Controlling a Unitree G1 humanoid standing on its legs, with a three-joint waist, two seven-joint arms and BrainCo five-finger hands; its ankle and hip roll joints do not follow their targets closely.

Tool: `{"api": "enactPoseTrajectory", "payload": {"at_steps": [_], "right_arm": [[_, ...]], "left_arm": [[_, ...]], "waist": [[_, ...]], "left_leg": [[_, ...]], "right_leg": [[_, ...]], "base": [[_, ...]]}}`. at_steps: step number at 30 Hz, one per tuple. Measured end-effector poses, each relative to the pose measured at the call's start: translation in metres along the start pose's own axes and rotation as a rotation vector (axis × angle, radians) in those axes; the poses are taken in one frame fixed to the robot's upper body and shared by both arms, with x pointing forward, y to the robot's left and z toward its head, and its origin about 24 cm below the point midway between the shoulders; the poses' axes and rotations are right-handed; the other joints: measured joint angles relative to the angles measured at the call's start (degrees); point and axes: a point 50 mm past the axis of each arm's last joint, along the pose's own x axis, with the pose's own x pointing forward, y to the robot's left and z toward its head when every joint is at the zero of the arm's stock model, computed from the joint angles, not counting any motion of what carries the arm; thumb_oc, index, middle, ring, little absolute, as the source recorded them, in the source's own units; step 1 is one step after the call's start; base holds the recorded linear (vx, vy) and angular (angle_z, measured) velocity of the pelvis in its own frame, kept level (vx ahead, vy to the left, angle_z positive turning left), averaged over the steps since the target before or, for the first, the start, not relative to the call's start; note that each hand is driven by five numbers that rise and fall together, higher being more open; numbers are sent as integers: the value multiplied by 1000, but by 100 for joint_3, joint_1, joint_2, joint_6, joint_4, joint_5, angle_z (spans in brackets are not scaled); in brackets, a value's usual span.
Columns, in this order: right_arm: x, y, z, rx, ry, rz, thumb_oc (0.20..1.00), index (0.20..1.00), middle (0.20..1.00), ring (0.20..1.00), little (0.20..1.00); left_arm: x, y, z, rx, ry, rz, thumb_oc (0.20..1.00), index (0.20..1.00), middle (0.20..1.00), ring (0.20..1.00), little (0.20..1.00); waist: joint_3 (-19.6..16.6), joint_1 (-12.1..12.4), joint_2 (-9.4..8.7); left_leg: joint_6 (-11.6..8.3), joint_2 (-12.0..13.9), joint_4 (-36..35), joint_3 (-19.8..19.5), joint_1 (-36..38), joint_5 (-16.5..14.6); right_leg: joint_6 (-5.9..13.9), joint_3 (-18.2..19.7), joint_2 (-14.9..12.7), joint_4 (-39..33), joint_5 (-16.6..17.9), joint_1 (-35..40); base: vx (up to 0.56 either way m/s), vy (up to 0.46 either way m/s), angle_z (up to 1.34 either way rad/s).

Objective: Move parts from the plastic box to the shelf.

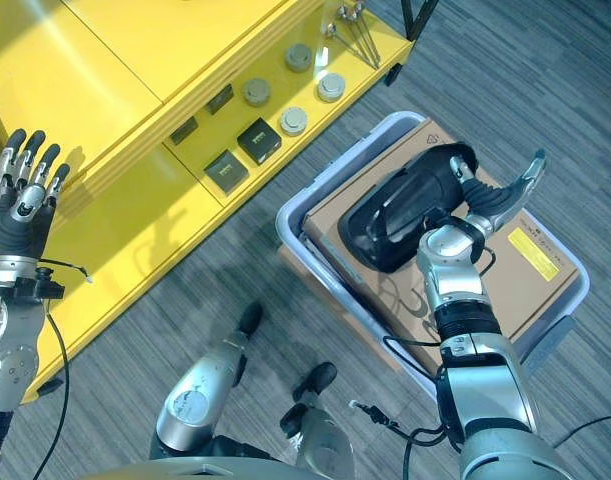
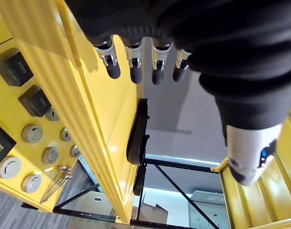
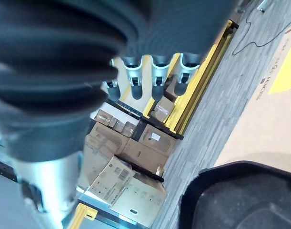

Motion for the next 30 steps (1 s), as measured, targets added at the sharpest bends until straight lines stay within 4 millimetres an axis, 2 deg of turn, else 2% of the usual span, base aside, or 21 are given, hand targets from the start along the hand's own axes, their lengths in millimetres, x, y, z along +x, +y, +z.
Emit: {"api": "enactPoseTrajectory", "payload": {"at_steps": [12,21,27,30], "right_arm": [[-1,5,-3,-31,32,18,1000,1000,1000,1000,1000],[-3,1,-18,-110,89,33,1000,1000,1000,1000,1000],[-13,-1,-38,-161,155,40,1000,1000,1000,1000,1000],[-16,-3,-48,-191,190,45,1000,1000,1000,1000,1000]], "left_arm": [[0,-1,0,-10,2,-27,1000,1000,1000,1000,1000],[1,-2,0,-11,-2,-28,1000,1000,1000,1000,1000],[1,-2,0,-13,-3,-28,1000,1000,1000,1000,1000],[2,-3,0,-16,-5,-33,1000,1000,1000,1000,1000]], "waist": [[2,23,15],[9,-58,30],[19,-88,50],[83,-103,172]], "left_leg": [[4,-94,-6,-5,-9,3],[15,-106,-13,-14,-112,11],[14,-106,-13,-13,-111,11],[14,-107,-13,-14,-113,11]], "right_leg": [[11,-19,-84,0,15,3],[32,-32,-102,40,-1,-108],[43,-38,-101,43,-5,-106],[46,-42,-106,56,-6,-109]], "base": [[-2,7,0],[-6,7,1],[0,0,0],[0,0,0]]}}
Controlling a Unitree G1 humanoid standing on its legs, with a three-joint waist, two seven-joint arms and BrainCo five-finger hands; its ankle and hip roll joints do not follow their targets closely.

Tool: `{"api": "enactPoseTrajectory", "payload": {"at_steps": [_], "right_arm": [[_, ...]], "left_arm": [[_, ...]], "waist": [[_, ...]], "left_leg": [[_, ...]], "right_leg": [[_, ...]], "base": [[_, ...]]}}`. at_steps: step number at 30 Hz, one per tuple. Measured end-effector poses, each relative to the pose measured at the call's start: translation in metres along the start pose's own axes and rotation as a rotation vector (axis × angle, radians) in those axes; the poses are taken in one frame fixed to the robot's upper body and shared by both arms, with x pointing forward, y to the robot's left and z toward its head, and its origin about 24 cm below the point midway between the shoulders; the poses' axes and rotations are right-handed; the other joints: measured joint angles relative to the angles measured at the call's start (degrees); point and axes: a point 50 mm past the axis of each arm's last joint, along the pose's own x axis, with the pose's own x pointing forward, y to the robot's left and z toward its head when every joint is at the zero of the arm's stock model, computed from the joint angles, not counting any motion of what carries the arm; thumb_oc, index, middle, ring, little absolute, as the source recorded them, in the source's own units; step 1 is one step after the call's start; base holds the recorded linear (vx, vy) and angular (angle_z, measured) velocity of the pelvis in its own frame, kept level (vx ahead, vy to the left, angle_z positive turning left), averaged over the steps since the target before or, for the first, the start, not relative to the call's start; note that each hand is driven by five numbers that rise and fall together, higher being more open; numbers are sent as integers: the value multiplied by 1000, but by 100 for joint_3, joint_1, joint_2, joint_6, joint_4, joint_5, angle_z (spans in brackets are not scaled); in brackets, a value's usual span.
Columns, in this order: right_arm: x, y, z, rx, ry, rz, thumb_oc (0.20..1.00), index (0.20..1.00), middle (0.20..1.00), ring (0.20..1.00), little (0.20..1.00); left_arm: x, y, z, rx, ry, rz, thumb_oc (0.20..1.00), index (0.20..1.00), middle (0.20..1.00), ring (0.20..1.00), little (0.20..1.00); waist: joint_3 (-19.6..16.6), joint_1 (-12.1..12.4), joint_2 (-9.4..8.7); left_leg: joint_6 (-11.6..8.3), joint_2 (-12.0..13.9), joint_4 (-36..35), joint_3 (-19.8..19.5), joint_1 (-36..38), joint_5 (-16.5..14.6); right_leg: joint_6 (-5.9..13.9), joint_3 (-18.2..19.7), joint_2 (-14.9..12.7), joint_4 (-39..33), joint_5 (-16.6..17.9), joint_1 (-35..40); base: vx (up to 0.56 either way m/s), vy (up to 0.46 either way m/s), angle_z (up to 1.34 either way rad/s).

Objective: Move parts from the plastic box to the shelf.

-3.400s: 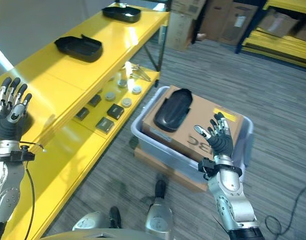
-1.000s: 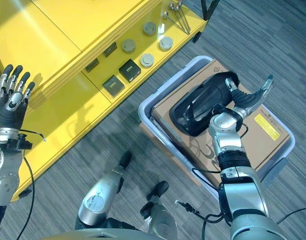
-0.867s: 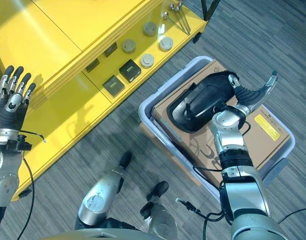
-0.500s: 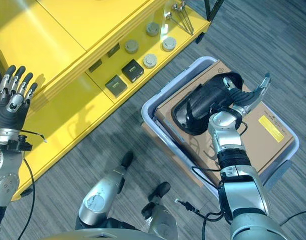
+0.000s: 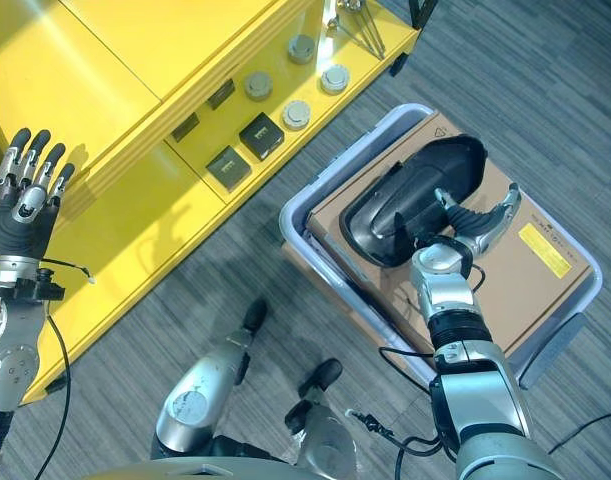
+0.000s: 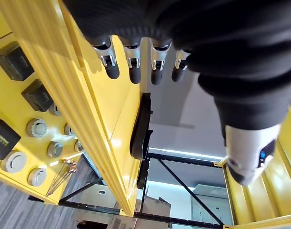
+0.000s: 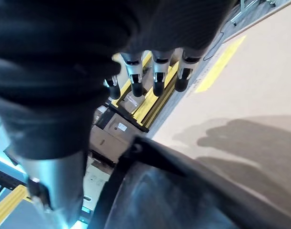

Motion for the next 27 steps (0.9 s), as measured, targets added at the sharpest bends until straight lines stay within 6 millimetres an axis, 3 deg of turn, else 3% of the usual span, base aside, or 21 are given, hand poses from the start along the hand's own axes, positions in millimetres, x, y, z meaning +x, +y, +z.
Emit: {"api": "enactPoseTrajectory", "payload": {"at_steps": [9,27], "right_arm": [[-1,1,-2,-5,7,9,1000,1000,1000,1000,1000],[-32,27,-19,-13,30,143,1000,1000,1000,1000,1000]], "left_arm": [[0,-3,-1,-7,-3,-8,1000,1000,1000,1000,1000],[-3,-11,-10,-55,6,0,1000,1000,1000,1000,1000]], "waist": [[33,-6,62],[37,-146,72]], "left_leg": [[22,0,-58,-11,-6,16],[49,-20,-78,14,-3,36]], "right_leg": [[19,-11,-3,19,-16,-38],[54,43,-117,365,-174,-212]], "base": [[0,0,0],[-2,23,0]]}}
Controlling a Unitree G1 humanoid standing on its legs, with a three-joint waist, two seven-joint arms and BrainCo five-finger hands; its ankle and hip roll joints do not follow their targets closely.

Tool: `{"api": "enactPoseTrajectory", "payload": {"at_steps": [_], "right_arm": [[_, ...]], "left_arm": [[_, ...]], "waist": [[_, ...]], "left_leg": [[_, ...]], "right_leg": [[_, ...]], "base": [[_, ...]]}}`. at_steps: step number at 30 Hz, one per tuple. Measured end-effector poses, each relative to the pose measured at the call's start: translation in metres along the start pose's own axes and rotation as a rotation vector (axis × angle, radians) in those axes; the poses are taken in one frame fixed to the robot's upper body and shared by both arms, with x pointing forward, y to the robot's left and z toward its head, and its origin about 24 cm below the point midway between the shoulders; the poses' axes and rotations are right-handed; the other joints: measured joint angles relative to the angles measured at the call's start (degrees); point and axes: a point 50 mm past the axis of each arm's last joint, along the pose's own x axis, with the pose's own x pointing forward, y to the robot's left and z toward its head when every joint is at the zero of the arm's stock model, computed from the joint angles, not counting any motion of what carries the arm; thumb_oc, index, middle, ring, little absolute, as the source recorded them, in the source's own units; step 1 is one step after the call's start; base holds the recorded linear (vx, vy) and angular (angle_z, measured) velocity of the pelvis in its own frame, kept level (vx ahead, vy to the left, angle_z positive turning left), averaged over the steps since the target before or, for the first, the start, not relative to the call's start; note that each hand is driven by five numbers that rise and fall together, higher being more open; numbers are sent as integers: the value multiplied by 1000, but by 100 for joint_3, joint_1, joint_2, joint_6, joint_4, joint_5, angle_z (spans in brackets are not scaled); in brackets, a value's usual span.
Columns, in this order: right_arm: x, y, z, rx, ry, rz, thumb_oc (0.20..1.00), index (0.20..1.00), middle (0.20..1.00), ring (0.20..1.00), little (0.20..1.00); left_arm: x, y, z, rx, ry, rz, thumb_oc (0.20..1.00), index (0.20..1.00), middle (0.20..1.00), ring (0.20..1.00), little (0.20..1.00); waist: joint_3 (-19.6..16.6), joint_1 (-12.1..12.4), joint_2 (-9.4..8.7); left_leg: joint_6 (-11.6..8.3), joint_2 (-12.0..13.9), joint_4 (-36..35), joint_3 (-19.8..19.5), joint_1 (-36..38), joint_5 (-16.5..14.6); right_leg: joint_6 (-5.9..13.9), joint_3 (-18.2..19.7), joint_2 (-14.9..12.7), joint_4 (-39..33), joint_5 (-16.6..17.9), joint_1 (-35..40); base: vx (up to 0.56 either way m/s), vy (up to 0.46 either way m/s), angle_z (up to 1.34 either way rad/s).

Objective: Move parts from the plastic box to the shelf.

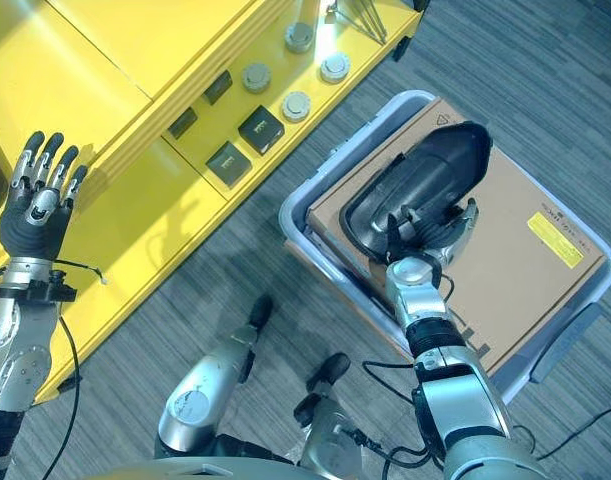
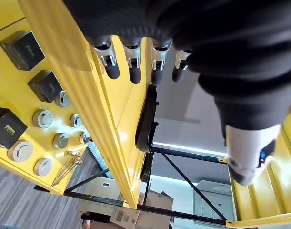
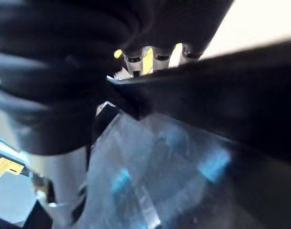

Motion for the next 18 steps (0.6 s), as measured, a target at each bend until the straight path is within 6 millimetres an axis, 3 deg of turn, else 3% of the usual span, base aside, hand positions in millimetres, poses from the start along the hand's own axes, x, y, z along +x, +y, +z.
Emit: {"api": "enactPoseTrajectory", "payload": {"at_steps": [6,7,8,9,18], "right_arm": [[-18,3,-8,38,-18,41,1000,1000,1000,1000,1000],[-21,3,-9,42,-23,49,906,906,906,906,906],[-21,3,-9,42,-27,53,429,429,429,429,429],[-21,3,-9,44,-29,52,200,200,200,200,200],[-12,-2,-6,79,-2,-45,200,200,200,200,200]], "left_arm": [[-6,0,-6,-24,11,45,1000,1000,1000,1000,1000],[-6,-1,-7,-26,16,48,1000,1000,1000,1000,1000],[-6,-2,-8,-28,18,46,1000,1000,1000,1000,1000],[-6,-2,-7,-28,17,45,1000,1000,1000,1000,1000],[-6,-2,-7,-28,9,45,1000,1000,1000,1000,1000]], "waist": [[3,-117,6],[3,-123,6],[3,-125,6],[3,-131,6],[3,-135,7]], "left_leg": [[2,0,-9,25,-2,1],[2,0,-9,27,-2,1],[2,2,-10,29,-2,1],[2,6,-13,31,-2,1],[6,37,-13,55,-3,6]], "right_leg": [[-9,43,-56,190,-94,-99],[-7,51,-60,206,-99,-108],[-6,55,-66,210,-100,-111],[-2,59,-63,213,-103,-120],[-13,113,-54,288,-132,-175]], "base": [[-10,29,-2],[0,0,0],[0,0,0],[-22,6,-5],[-5,-2,-2]]}}
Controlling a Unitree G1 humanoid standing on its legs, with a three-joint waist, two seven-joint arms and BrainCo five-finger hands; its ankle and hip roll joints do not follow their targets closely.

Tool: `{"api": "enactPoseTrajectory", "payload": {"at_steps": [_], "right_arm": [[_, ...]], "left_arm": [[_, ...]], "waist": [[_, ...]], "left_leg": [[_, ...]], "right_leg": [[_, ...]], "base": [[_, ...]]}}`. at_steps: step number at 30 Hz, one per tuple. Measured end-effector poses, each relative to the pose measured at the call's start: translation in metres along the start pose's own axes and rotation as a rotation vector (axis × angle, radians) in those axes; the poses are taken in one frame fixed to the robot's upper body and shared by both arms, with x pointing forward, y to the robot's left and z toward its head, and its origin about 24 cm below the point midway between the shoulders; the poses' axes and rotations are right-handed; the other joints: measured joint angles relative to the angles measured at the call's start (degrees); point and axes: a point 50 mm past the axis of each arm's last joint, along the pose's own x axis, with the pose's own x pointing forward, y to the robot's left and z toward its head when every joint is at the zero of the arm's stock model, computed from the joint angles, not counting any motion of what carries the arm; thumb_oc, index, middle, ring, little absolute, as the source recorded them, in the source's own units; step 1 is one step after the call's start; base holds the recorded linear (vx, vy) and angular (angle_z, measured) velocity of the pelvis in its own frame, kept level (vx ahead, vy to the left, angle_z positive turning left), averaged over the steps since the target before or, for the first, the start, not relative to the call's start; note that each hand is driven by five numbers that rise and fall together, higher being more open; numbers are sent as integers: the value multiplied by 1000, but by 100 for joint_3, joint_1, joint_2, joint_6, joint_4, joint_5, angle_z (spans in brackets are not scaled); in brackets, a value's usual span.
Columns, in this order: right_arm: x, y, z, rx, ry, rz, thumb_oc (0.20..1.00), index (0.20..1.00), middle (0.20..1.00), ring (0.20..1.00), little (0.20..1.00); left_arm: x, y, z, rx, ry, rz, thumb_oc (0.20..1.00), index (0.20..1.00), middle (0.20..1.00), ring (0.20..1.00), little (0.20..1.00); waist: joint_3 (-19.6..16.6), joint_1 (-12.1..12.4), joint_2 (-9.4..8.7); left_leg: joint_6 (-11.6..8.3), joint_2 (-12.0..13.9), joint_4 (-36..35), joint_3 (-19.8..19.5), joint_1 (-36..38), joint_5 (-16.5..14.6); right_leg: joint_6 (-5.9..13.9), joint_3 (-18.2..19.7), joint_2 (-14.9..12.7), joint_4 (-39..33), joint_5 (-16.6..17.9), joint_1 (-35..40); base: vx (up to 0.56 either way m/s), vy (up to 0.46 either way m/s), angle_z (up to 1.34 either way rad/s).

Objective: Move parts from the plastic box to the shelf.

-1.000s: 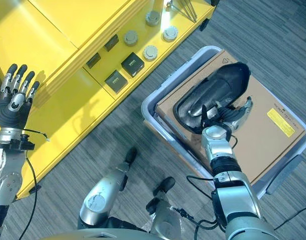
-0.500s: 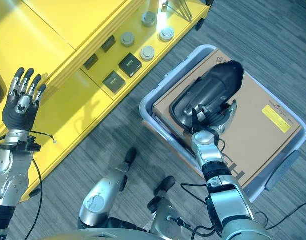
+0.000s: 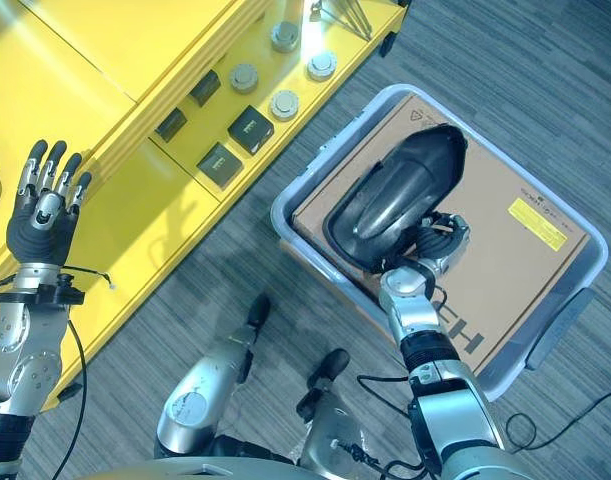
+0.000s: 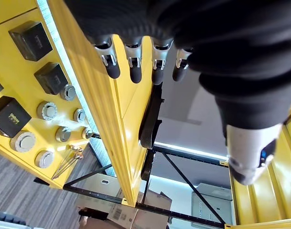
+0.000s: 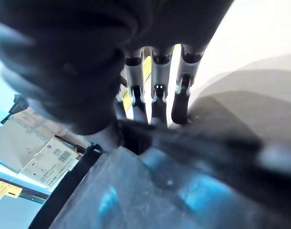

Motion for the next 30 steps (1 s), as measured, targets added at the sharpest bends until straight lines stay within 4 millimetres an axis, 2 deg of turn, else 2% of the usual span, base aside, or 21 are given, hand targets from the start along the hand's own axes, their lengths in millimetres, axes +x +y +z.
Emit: {"api": "enactPoseTrajectory", "payload": {"at_steps": [13,14,15,18,23,26,30], "right_arm": [[-8,-3,-13,15,51,-8,200,200,200,200,200],[-8,-4,-11,28,42,-9,200,200,200,200,200],[-8,-8,1,99,2,-33,200,200,200,200,200],[-8,-16,19,180,-45,-59,200,200,200,200,200],[-9,-33,63,312,-221,-46,200,200,200,200,200],[-12,-35,69,315,-266,-35,200,200,200,200,200],[-18,-30,64,268,-289,9,200,200,200,200,200]], "left_arm": [[-1,-1,0,0,3,-25,1000,1000,1000,1000,1000],[-2,-1,1,0,1,-29,1000,1000,1000,1000,1000],[-4,-4,4,0,-6,-58,1000,1000,1000,1000,1000],[-4,-4,5,3,0,-84,1000,1000,1000,1000,1000],[-1,-12,16,-4,-9,-154,1000,1000,1000,1000,1000],[2,-17,11,-40,45,-185,1000,1000,1000,1000,1000],[4,-30,-3,-81,142,-256,1000,1000,1000,1000,1000]], "waist": [[-2,28,39],[-3,23,41],[-4,9,50],[-7,-22,54],[-47,-132,39],[-305,-285,25],[-755,-442,-38]], "left_leg": [[1,-12,-55,21,224,1],[-3,-7,-59,20,232,-2],[4,-3,-72,35,250,4],[-2,-20,-108,42,422,-4],[-10,-18,-268,105,824,-23],[21,-16,-274,143,898,-41],[29,22,-359,289,1082,-65]], "right_leg": [[9,11,1,-43,8,211],[9,11,-2,-46,12,220],[2,19,6,-101,50,248],[14,11,11,-176,68,441],[22,62,8,-221,69,753],[24,94,8,-227,68,806],[24,236,51,-345,105,918]], "base": [[3,-5,0],[49,-52,-3],[47,-39,-2],[53,-29,0],[78,-10,-5],[62,-22,-8],[66,-25,-20]]}}
